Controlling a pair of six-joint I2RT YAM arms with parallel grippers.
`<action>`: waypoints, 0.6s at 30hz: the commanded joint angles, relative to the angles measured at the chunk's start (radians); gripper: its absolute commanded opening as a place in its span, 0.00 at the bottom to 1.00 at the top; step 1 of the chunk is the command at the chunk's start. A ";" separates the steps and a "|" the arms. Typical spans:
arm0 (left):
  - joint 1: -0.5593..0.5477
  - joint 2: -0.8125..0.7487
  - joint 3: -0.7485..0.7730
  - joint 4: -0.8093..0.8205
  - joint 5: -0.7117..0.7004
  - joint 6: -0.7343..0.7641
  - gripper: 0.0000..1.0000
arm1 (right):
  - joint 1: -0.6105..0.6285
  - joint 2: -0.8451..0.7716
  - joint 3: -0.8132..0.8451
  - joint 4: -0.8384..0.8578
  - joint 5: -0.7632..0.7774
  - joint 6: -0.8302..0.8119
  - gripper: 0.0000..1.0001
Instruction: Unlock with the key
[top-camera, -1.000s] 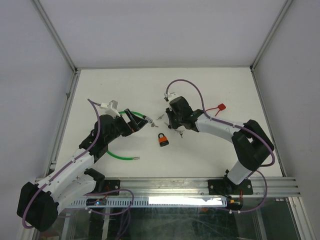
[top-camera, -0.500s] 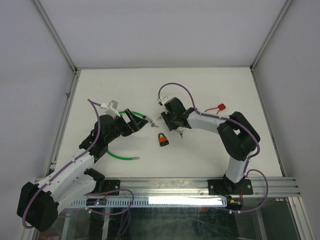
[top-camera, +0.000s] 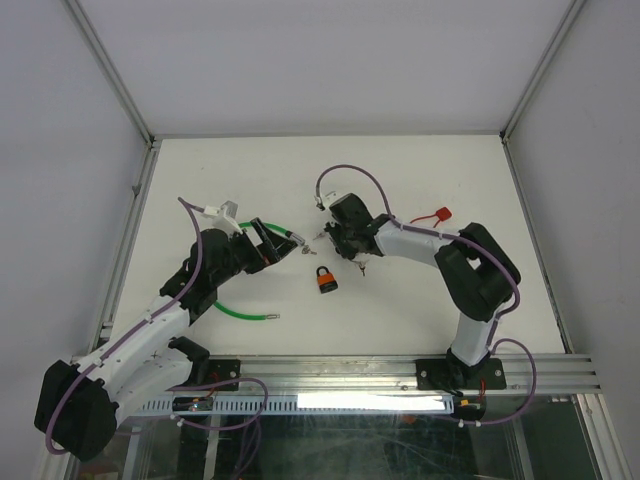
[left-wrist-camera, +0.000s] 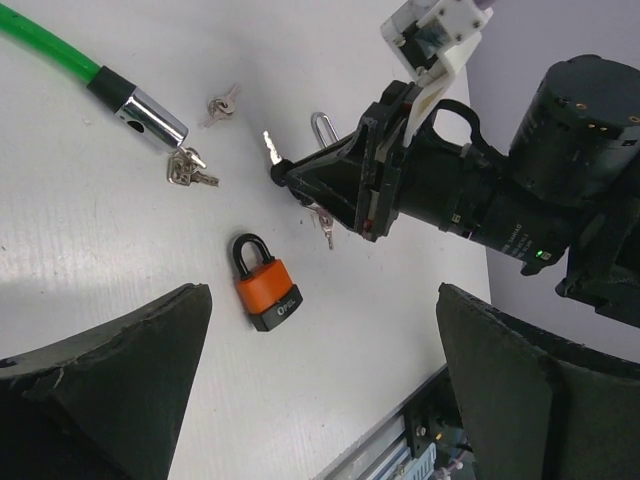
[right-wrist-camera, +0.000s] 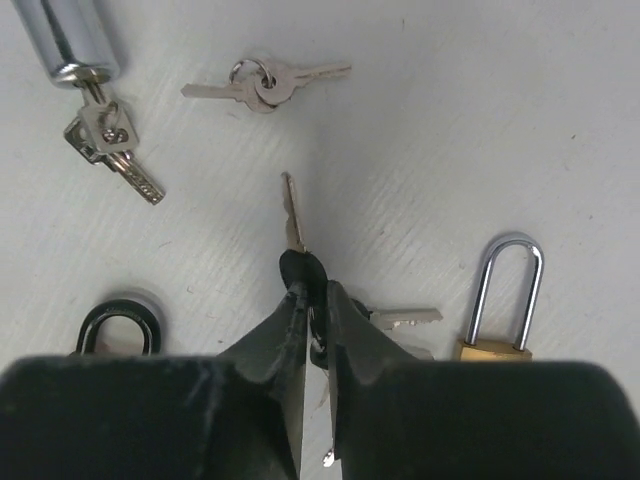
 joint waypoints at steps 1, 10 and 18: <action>0.012 0.007 0.007 0.066 0.034 -0.022 0.99 | -0.002 -0.081 -0.033 0.022 -0.024 0.017 0.08; 0.012 0.020 0.012 0.108 0.057 -0.044 0.99 | 0.010 -0.223 -0.103 0.094 -0.039 0.066 0.00; 0.012 0.078 0.006 0.206 0.120 -0.088 0.99 | 0.036 -0.369 -0.204 0.155 -0.064 0.128 0.00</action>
